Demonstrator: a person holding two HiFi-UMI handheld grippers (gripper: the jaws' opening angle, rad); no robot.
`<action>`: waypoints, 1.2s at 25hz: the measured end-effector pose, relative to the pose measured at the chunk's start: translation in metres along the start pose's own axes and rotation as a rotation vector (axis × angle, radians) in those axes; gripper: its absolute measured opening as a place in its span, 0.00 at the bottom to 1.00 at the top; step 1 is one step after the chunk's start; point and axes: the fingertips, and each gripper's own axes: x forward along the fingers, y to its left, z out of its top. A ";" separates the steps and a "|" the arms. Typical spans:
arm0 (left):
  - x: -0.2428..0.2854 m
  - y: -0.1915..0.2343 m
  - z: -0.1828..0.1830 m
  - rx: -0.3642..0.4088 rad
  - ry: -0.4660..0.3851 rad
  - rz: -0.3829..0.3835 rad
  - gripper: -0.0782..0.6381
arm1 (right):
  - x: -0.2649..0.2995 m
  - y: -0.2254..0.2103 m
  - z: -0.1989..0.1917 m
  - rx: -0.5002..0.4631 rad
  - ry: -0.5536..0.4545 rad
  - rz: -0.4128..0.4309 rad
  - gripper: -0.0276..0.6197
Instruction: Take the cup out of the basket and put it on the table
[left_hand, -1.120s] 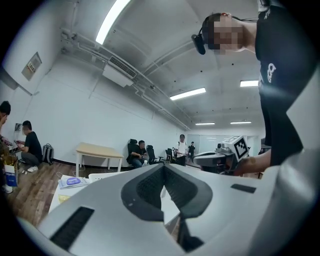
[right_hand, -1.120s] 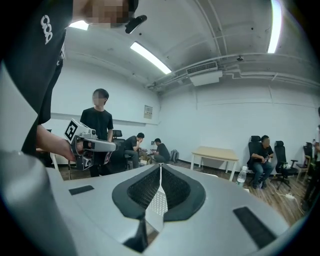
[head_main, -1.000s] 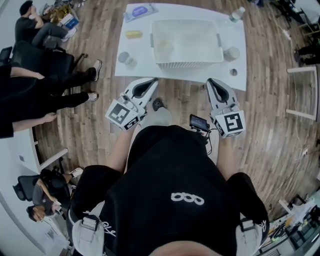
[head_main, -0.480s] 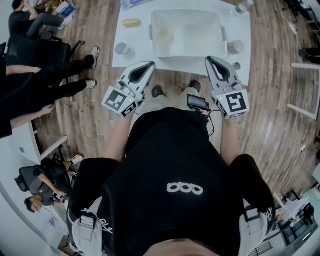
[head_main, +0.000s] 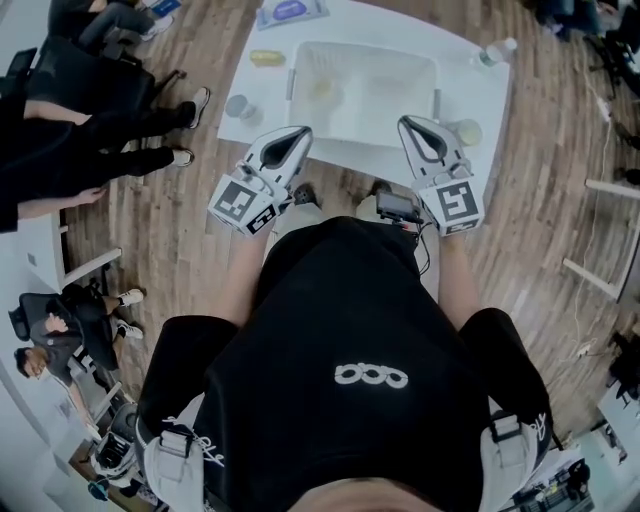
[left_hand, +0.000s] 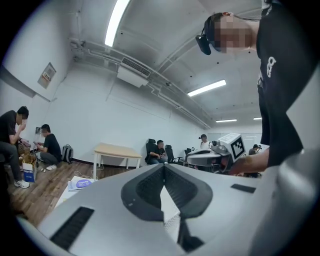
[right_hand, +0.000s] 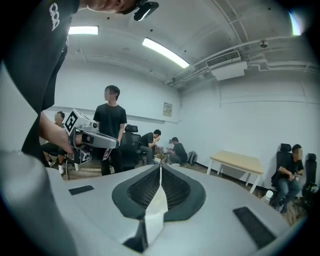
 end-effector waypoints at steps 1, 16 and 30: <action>0.004 -0.001 0.000 0.000 -0.003 0.013 0.12 | 0.002 -0.003 -0.002 -0.011 0.003 0.017 0.08; 0.009 0.019 -0.015 -0.025 -0.027 0.153 0.12 | 0.079 -0.004 -0.027 -0.033 0.063 0.230 0.08; 0.008 0.038 -0.021 -0.024 -0.039 0.228 0.12 | 0.199 0.010 -0.102 -0.092 0.272 0.418 0.23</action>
